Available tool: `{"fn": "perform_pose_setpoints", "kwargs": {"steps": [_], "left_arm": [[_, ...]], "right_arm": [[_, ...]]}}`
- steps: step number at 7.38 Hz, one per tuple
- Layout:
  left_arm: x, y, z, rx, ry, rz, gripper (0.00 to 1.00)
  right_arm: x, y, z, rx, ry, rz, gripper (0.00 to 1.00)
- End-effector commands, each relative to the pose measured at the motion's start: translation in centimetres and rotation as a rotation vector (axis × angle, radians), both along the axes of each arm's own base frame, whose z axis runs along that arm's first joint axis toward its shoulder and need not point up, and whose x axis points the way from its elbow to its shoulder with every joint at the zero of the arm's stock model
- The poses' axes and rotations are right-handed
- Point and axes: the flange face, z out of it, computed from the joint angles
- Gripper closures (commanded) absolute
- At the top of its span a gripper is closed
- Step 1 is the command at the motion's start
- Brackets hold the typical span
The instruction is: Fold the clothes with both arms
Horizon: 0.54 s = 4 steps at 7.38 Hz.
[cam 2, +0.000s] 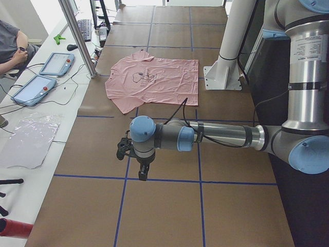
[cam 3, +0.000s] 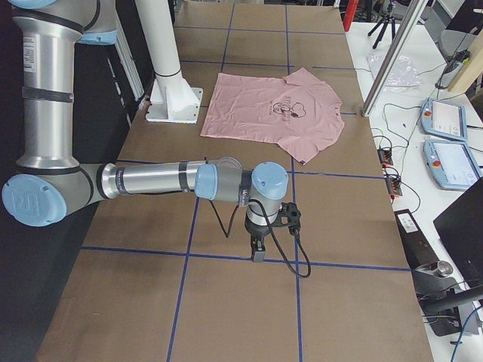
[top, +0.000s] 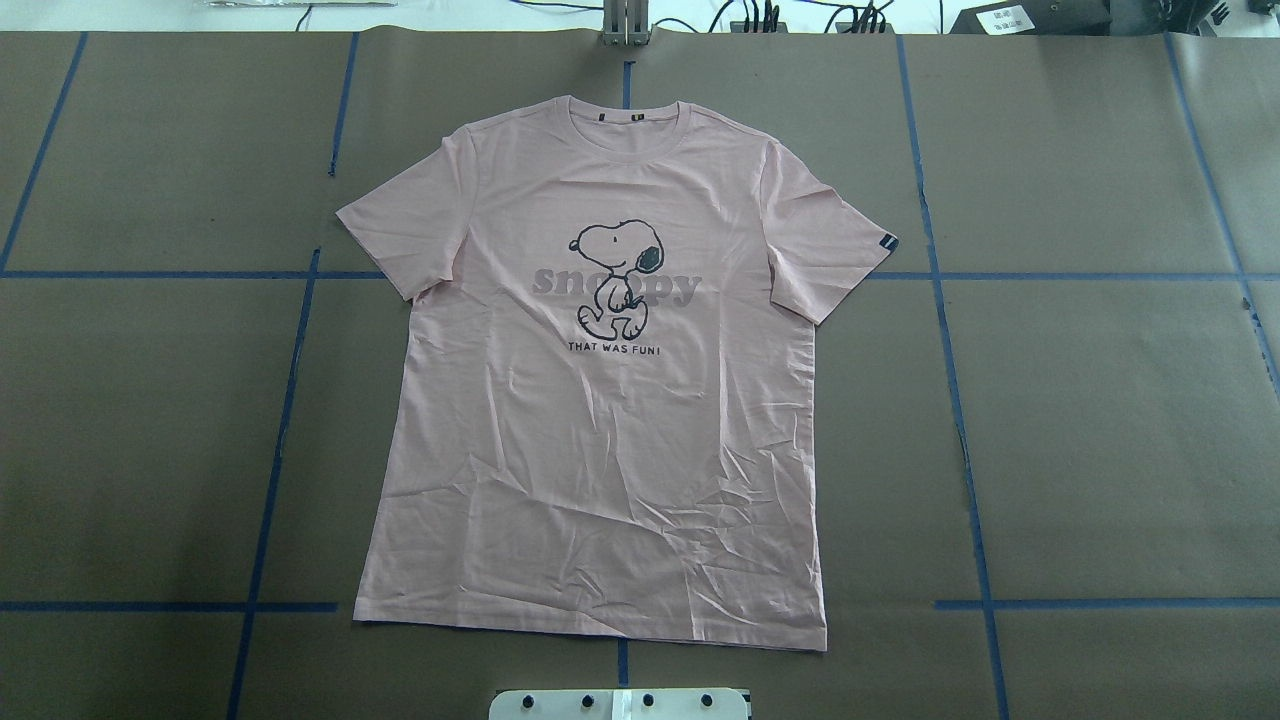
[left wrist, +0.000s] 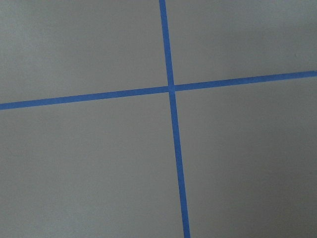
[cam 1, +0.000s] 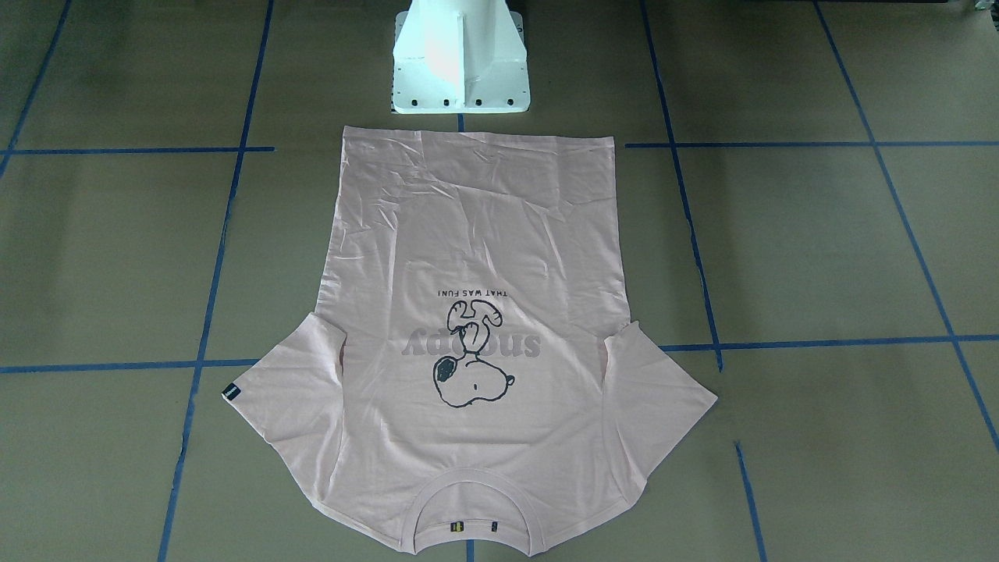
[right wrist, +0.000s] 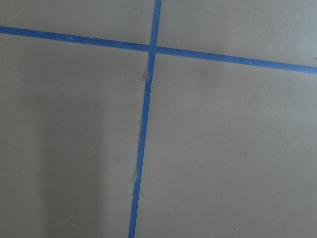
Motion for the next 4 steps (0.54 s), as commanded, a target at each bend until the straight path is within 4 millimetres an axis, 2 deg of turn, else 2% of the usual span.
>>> {"fn": "perform_pose_setpoints", "kwargs": {"steps": [1, 4], "left_arm": [[0.0, -0.1, -0.3, 0.009, 0.000, 0.001, 0.00], [0.0, -0.3, -1.2, 0.062, 0.001, 0.005, 0.00]], "right_arm": [[0.0, -0.2, -0.2, 0.004, 0.001, 0.000, 0.00], [-0.1, -1.1, -2.5, 0.068, -0.003, 0.005, 0.00]]}}
